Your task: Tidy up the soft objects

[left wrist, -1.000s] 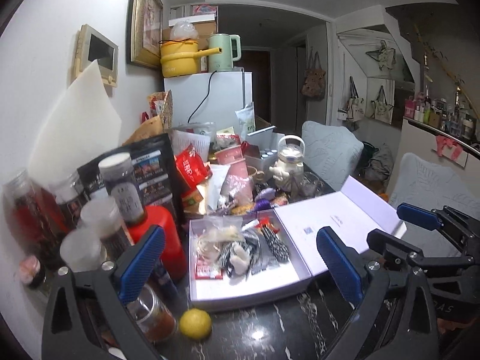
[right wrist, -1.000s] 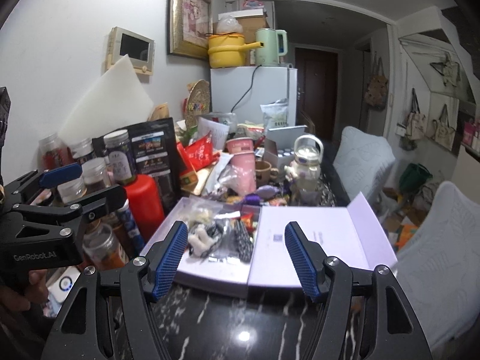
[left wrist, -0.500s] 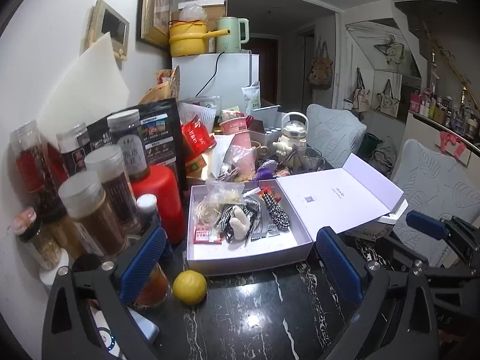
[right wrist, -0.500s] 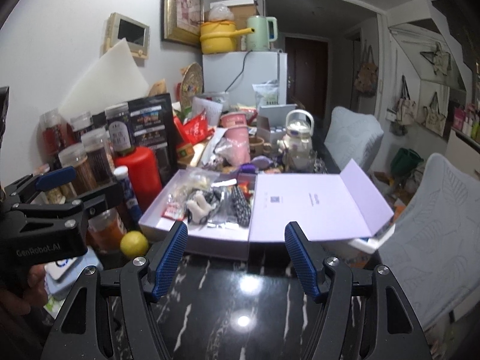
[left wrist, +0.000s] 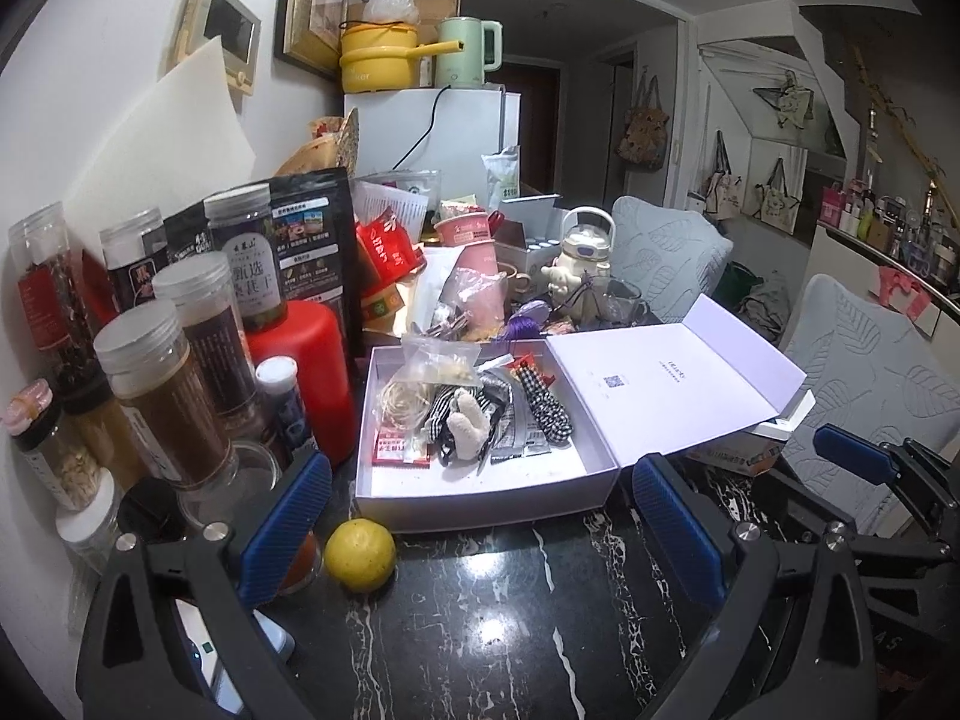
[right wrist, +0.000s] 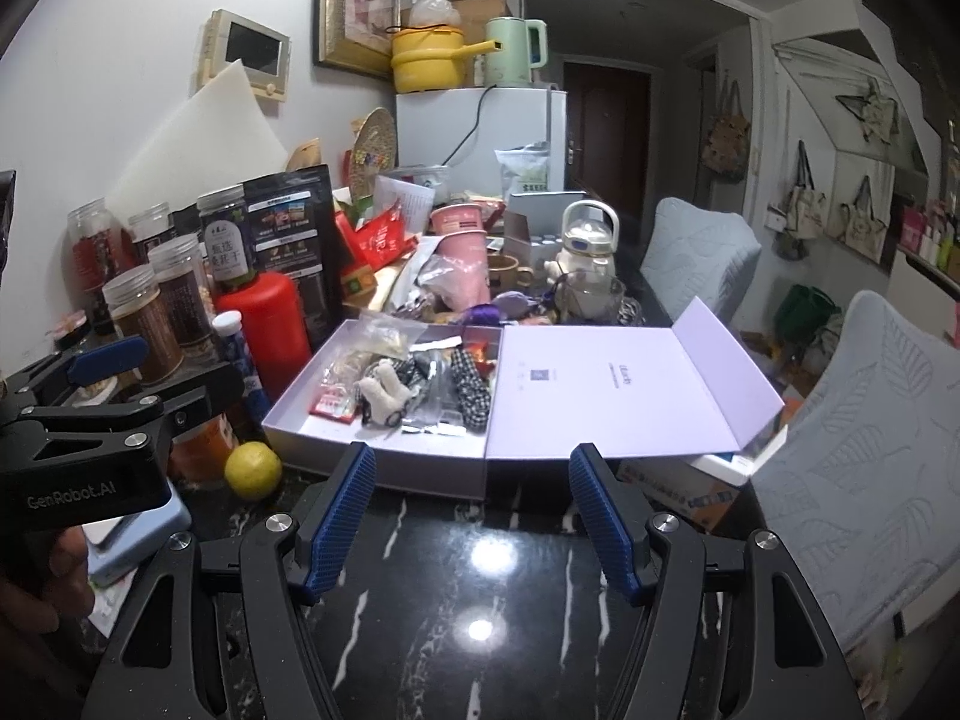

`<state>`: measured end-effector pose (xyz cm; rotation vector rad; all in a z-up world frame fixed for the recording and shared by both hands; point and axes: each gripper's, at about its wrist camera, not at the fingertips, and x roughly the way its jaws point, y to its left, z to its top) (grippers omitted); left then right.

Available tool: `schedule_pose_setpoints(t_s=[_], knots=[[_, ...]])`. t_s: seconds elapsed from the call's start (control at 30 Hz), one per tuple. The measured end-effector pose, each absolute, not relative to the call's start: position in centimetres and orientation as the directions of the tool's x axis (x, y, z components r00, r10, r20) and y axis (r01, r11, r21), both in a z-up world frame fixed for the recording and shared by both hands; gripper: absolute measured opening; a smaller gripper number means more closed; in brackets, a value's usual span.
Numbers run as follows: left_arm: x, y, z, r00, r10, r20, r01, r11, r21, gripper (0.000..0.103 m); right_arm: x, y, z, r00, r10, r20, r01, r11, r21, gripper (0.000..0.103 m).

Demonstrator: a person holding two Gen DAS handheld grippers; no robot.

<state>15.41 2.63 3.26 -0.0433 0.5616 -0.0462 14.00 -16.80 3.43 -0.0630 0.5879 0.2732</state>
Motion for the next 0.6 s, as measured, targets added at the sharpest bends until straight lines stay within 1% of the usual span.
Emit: schedule_pose_setpoints(t_s=[0.6], knots=[[15.65,2.17,2.38,0.826,-0.033,-0.562,0.026,0.999,-0.022,0.103,14.17,-16.72,2.84,0.792,0.229,-0.566,-0.267,0.963,0.017,0.068]])
